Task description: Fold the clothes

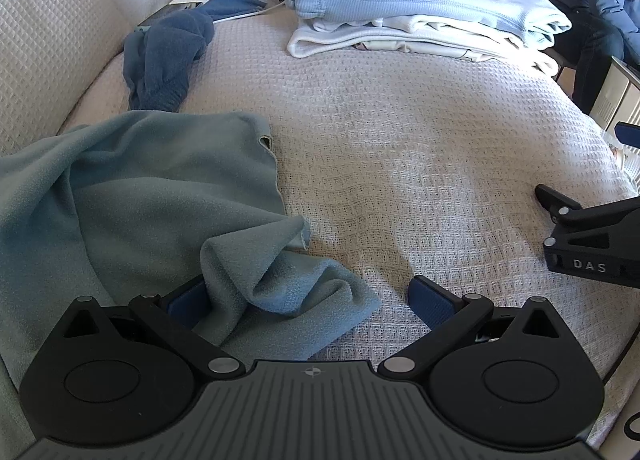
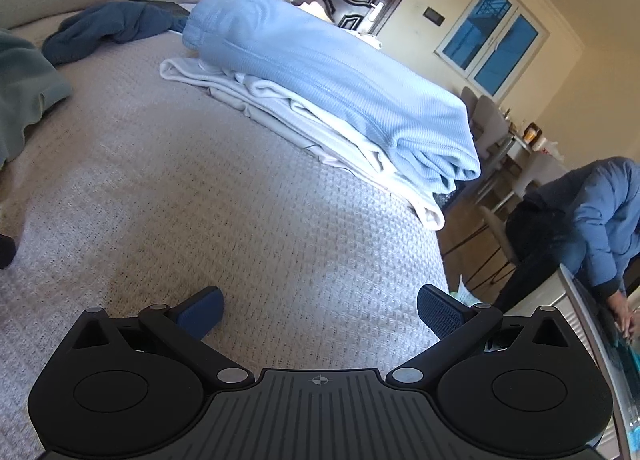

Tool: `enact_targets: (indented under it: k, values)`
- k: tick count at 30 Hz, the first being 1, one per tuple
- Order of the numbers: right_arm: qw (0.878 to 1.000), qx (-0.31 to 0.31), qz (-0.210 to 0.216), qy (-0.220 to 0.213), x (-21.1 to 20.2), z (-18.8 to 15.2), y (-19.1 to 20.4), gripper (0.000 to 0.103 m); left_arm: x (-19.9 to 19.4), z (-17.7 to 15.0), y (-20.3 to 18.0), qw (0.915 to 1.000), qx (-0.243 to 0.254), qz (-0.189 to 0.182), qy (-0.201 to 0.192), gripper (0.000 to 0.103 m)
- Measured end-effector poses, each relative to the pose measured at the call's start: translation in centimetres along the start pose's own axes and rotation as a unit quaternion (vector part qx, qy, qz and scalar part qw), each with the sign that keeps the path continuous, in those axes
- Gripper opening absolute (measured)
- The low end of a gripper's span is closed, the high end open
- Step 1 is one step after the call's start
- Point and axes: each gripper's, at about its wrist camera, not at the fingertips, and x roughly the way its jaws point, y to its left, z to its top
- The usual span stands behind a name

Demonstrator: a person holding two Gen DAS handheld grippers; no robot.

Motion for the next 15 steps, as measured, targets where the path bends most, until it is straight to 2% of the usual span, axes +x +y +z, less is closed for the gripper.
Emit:
enact_targets:
  k: [15]
  values:
    - [1.000,0.003,-0.009,-0.006,0.00,-0.25,0.25,0.103,0.00,0.02,-0.06,1.0000,0.000,0.001,0.002,0.103]
